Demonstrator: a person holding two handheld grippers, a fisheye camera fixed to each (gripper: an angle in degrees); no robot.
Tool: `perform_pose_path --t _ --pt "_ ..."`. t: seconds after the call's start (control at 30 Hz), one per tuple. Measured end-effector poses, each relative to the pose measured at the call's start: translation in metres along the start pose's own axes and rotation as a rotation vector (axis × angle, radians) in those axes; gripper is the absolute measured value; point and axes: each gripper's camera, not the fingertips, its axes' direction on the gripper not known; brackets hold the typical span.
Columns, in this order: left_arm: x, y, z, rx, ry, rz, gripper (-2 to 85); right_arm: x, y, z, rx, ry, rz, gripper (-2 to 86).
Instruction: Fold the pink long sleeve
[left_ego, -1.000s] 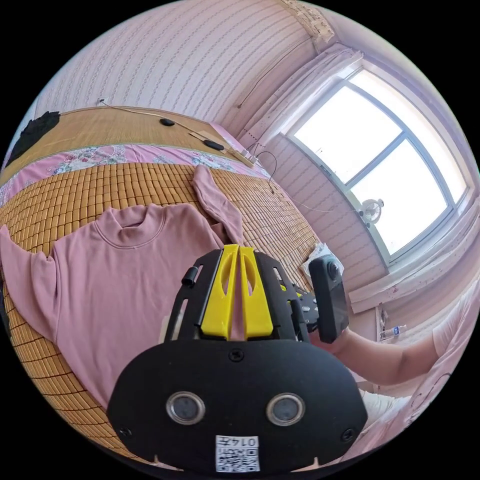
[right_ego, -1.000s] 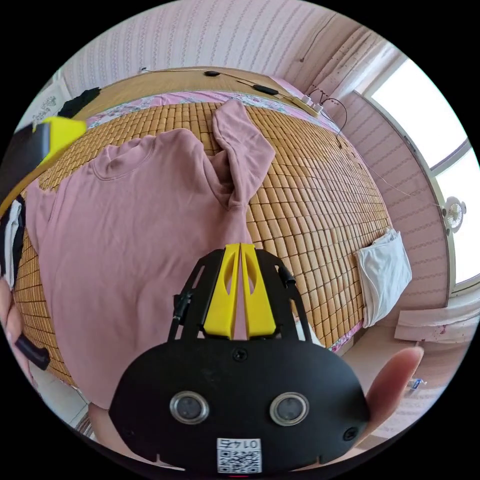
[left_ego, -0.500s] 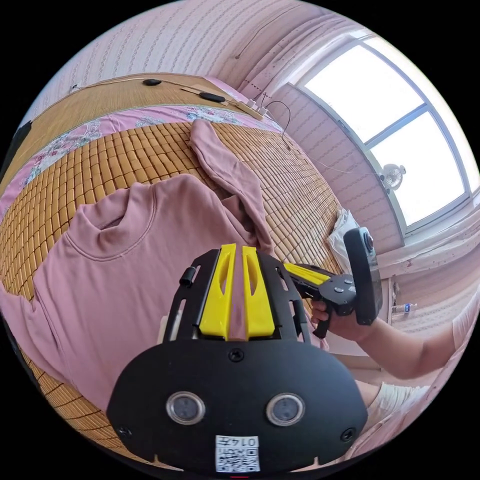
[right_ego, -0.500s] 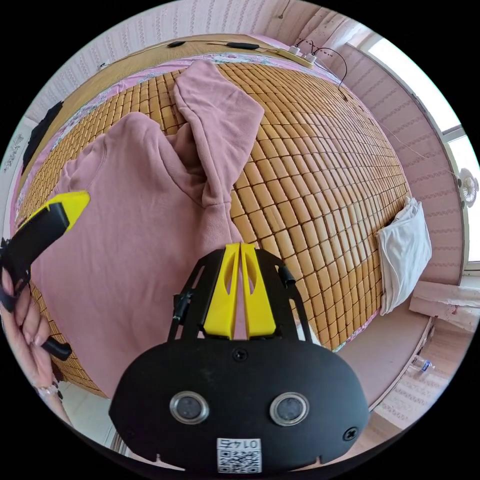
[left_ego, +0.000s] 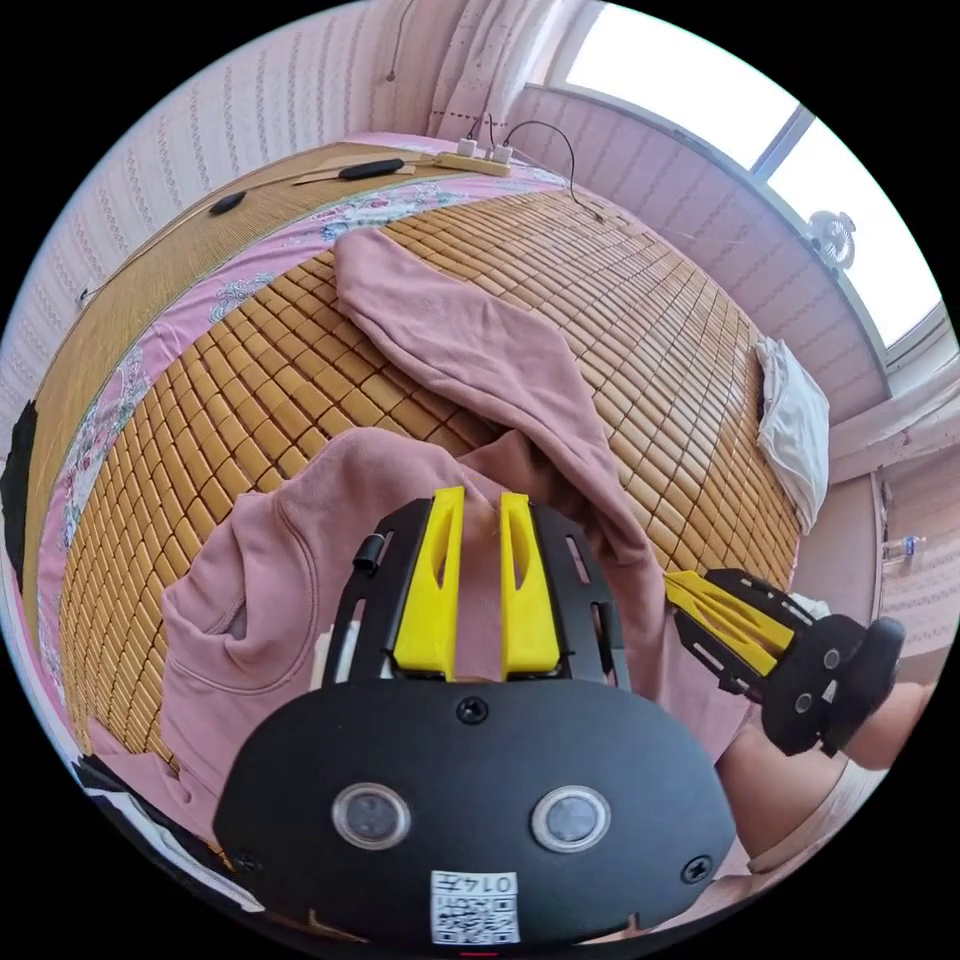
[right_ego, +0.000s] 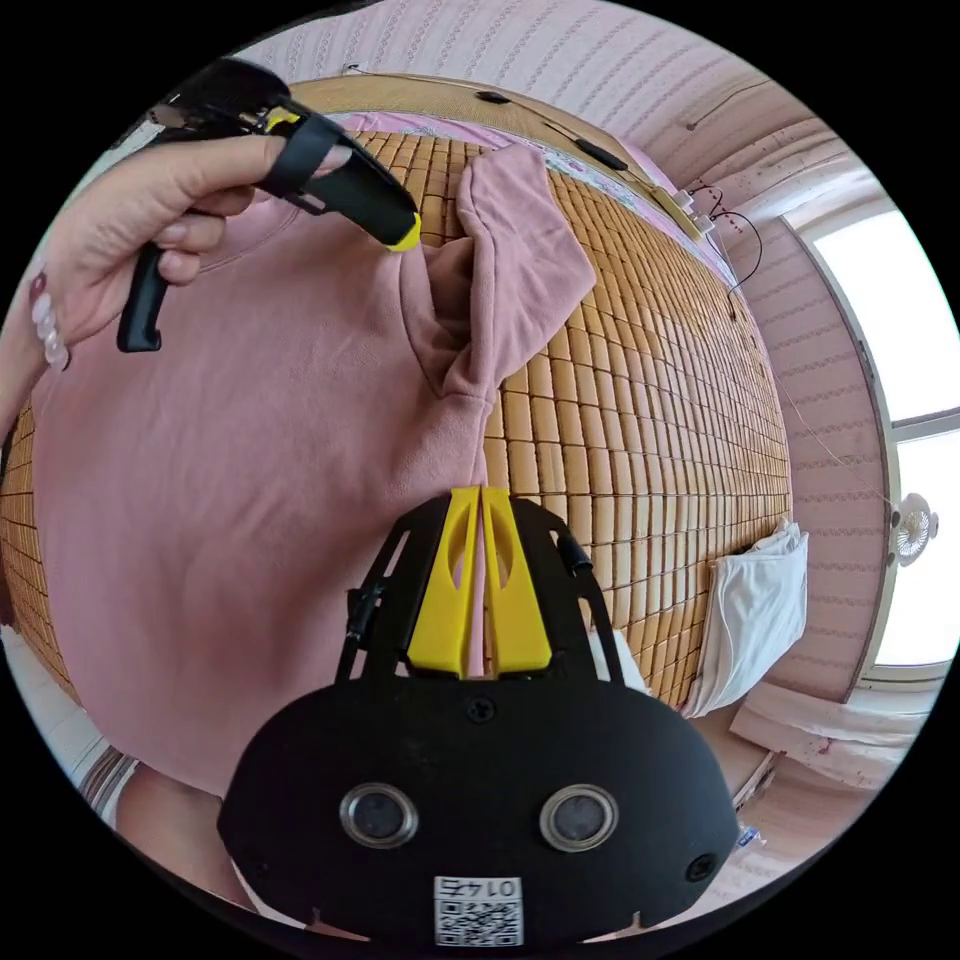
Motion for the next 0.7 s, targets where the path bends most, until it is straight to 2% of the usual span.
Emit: perform_pose_path --t 0.07,0.27,0.7 --pt "0.006 -0.007 0.025 -0.084 -0.045 0.036 7.2 0.015 -0.005 0.002 -0.028 -0.058 0.015 -0.9" --pt "0.006 -0.012 0.040 -0.039 -0.052 0.029 7.0 0.066 -0.009 0.011 -0.063 -0.262 0.033 -0.9" --pt "0.008 -0.024 0.064 -0.032 -0.089 0.065 6.1 0.111 0.006 0.029 -0.059 -0.326 -0.004 -0.9"
